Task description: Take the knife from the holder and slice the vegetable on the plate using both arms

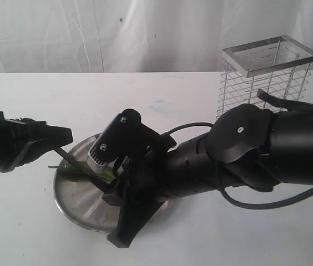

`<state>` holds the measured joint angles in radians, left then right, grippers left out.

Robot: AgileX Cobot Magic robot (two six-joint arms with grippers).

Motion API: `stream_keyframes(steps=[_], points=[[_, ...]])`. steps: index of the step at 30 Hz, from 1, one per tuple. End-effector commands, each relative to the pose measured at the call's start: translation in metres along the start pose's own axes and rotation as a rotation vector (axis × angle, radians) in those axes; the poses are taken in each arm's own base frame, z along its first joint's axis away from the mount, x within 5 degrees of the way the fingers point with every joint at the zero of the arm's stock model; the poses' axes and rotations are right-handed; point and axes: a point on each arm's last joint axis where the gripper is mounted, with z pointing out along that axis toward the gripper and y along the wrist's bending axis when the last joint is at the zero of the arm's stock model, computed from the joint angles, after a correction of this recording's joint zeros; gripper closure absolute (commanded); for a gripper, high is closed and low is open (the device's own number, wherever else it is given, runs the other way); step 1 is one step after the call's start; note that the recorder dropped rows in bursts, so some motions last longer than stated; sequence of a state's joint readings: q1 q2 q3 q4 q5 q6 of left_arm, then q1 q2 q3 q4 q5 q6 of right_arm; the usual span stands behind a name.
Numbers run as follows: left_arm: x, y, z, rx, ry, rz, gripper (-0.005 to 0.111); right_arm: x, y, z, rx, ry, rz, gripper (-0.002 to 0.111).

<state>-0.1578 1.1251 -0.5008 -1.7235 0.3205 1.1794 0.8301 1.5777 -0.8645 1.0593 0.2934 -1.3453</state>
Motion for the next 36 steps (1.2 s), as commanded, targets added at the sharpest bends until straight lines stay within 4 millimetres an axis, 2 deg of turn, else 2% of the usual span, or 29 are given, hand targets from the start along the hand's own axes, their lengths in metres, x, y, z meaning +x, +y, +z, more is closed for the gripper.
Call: stream_keyframes(steps=[1,7,14,17,25,36], points=[[-0.001,-0.001,0.0,0.003,-0.01,-0.014,0.107,-0.005,-0.003,-0.004,0.033,-0.025,0.015,0.097],[-0.02,-0.017,0.0,0.085,-0.05,0.032,0.106,-0.007,-0.011,-0.004,0.127,-0.042,0.03,0.097],[-0.019,-0.018,0.0,0.103,-0.046,0.032,0.059,-0.007,-0.014,-0.005,0.152,-0.05,0.042,0.1],[-0.019,-0.019,0.0,0.109,-0.043,0.031,0.05,-0.007,-0.015,-0.005,0.161,-0.054,0.056,0.104],[-0.019,-0.02,0.0,0.122,-0.037,0.021,0.049,-0.007,-0.015,-0.005,0.163,-0.056,0.077,0.104],[-0.007,-0.028,0.009,0.107,0.013,0.063,0.061,-0.007,-0.011,-0.004,0.115,-0.05,0.236,0.104]])
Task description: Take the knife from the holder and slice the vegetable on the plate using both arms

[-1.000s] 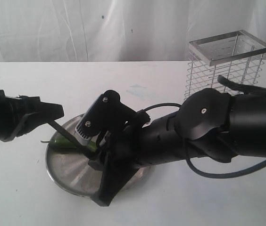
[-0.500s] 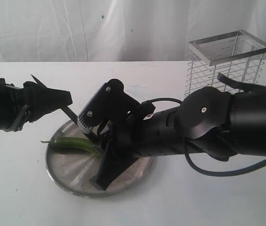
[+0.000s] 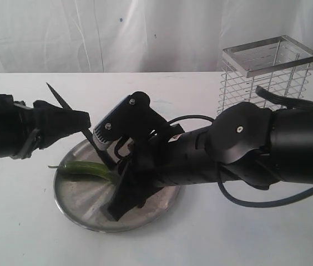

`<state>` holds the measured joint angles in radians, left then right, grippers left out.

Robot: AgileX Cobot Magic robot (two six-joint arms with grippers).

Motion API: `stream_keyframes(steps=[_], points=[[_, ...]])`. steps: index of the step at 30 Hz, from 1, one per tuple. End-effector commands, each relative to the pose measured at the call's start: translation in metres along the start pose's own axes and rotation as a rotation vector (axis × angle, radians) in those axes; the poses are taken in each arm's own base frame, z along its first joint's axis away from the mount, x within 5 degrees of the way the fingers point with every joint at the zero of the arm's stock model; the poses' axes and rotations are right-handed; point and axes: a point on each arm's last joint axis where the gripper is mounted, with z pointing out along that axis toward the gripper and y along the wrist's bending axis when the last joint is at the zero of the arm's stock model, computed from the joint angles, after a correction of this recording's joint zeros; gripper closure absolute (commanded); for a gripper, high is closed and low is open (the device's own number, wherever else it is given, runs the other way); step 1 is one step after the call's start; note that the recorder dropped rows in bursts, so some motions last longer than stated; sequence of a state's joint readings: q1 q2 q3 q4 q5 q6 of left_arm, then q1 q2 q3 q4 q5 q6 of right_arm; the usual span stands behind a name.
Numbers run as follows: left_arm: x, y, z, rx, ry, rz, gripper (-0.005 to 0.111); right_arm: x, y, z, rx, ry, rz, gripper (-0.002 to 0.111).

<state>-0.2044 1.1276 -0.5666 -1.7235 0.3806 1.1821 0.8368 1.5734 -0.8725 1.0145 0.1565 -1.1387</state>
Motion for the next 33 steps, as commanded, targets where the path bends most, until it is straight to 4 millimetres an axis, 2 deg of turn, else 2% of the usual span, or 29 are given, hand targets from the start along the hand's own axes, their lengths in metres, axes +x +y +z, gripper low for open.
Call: stream_keyframes(steps=[1,10,12,17,28,30,33], points=[[0.006,-0.003,0.009,-0.021,0.031,0.024,0.063,-0.001,0.0,-0.002,-0.021,0.008,0.086,0.104],[0.018,0.008,0.026,-0.095,0.102,0.032,0.065,0.009,0.001,0.0,-0.029,0.104,0.075,0.104],[0.019,0.011,0.027,-0.109,0.105,0.03,0.073,0.01,0.001,0.0,-0.027,0.114,0.069,0.104],[0.02,0.012,0.029,-0.104,0.116,0.024,0.106,0.01,0.001,0.0,-0.027,0.115,0.069,0.104],[0.022,0.013,0.031,-0.1,0.127,0.047,0.107,0.011,0.002,0.0,-0.037,0.126,0.067,0.103],[0.021,0.012,0.031,-0.099,0.125,0.048,0.107,0.012,0.003,-0.001,-0.048,0.136,0.067,0.099],[0.011,0.008,0.032,-0.095,0.096,0.063,0.107,0.013,0.006,-0.003,-0.081,0.165,0.069,0.083]])
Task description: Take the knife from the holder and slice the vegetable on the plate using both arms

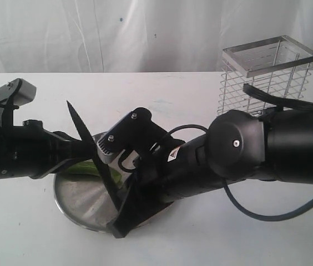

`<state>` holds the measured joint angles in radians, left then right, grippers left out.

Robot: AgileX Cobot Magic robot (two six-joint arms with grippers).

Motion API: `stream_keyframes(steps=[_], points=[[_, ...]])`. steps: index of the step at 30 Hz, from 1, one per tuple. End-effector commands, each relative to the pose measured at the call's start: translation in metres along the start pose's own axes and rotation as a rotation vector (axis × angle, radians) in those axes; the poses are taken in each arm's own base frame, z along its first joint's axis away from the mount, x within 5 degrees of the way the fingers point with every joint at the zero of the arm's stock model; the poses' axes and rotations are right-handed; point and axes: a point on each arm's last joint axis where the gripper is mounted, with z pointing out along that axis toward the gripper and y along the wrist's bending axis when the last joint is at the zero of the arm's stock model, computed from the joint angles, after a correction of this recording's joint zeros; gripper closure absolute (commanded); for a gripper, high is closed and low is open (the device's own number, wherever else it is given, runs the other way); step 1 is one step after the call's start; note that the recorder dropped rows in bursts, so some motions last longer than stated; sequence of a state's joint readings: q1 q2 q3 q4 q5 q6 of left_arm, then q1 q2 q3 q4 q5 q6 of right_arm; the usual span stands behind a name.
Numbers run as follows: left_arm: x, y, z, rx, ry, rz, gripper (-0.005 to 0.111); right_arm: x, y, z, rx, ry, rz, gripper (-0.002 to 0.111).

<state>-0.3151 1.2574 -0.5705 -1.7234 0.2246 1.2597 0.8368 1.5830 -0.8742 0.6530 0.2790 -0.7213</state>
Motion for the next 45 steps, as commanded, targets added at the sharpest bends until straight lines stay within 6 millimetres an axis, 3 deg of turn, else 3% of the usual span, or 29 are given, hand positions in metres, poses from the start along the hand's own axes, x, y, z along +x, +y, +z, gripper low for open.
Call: stream_keyframes(steps=[1,3,9,13,25,29,31,38,45], points=[[-0.016,-0.008,-0.001,0.029,-0.052,0.004,0.107,0.002,0.003,-0.005,-0.039,0.033,0.003,0.076],[-0.03,-0.014,-0.002,0.048,-0.087,0.01,0.107,0.002,0.003,-0.006,-0.047,0.042,0.002,0.066],[-0.056,-0.026,-0.005,0.08,-0.161,-0.005,0.107,-0.004,-0.005,-0.012,0.06,-0.012,-0.103,0.065],[-0.057,-0.027,-0.006,0.083,-0.161,-0.033,0.107,-0.012,-0.011,-0.018,0.142,-0.088,-0.119,0.065],[-0.057,-0.025,-0.005,0.072,-0.162,-0.198,0.107,-0.011,-0.022,-0.02,0.258,-0.026,-0.334,0.066],[-0.058,-0.023,-0.005,0.057,-0.167,-0.257,0.107,-0.024,-0.032,-0.029,0.378,0.004,-0.42,0.066],[-0.058,-0.022,-0.005,0.052,-0.169,-0.295,0.107,-0.032,-0.037,-0.034,0.433,-0.009,-0.382,0.066],[-0.059,-0.017,-0.006,0.007,-0.19,-0.383,0.107,-0.036,-0.016,-0.03,0.424,0.0,-0.452,0.066],[-0.059,-0.017,-0.006,0.006,-0.191,-0.413,0.107,-0.029,0.011,-0.008,0.457,0.065,-0.517,0.066]])
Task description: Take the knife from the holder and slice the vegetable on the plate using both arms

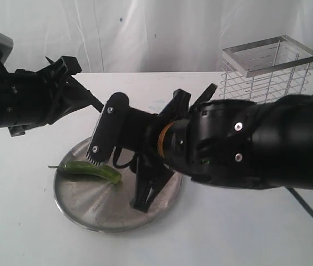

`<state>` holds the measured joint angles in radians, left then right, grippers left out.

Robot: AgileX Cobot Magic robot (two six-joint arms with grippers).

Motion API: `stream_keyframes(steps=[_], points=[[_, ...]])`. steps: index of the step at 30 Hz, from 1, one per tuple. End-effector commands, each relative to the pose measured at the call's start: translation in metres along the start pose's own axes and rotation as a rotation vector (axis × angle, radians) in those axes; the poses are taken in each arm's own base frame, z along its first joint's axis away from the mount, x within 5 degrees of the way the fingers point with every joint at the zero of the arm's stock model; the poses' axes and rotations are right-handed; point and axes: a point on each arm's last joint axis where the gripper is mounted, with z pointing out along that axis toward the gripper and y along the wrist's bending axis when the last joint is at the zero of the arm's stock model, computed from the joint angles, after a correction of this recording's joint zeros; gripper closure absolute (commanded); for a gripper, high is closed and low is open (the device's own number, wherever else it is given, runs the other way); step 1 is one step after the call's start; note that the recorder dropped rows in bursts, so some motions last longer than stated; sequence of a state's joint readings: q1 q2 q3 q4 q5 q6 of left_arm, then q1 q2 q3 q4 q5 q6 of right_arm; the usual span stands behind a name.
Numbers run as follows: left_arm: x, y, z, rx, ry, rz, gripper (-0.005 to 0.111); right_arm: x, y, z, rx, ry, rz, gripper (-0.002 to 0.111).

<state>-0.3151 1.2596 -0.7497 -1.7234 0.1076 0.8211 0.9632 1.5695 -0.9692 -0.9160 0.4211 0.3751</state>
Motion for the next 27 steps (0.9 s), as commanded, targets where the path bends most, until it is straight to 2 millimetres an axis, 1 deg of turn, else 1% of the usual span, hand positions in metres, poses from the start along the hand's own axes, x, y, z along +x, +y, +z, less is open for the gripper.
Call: stream_keyframes(steps=[1,4,6,7,11,13,17,27], points=[[-0.002,-0.003,-0.001,0.016,-0.008,-0.038,0.107,-0.009,0.015,0.0,0.064,0.017,-0.036,0.066],[-0.001,-0.004,-0.001,0.025,-0.001,-0.076,0.107,-0.015,0.012,-0.004,0.161,-0.026,0.0,0.066],[-0.001,-0.004,-0.001,0.032,0.003,-0.079,0.107,-0.015,0.009,-0.003,0.209,-0.03,0.031,0.066],[-0.001,-0.005,-0.001,0.035,0.006,-0.079,0.107,-0.015,0.009,-0.002,0.215,-0.032,0.021,0.066],[0.0,-0.005,-0.001,0.042,0.011,-0.084,0.107,-0.011,0.02,0.015,0.199,0.01,-0.005,0.066],[0.0,-0.005,-0.001,0.042,0.011,-0.084,0.107,-0.01,0.023,0.02,0.2,0.015,-0.007,0.066],[0.0,-0.005,-0.001,0.043,0.012,-0.084,0.107,-0.008,0.018,0.02,0.267,0.042,0.014,0.07],[0.001,-0.007,-0.001,0.065,0.028,-0.083,0.107,-0.011,0.016,0.02,0.286,0.002,0.02,0.07]])
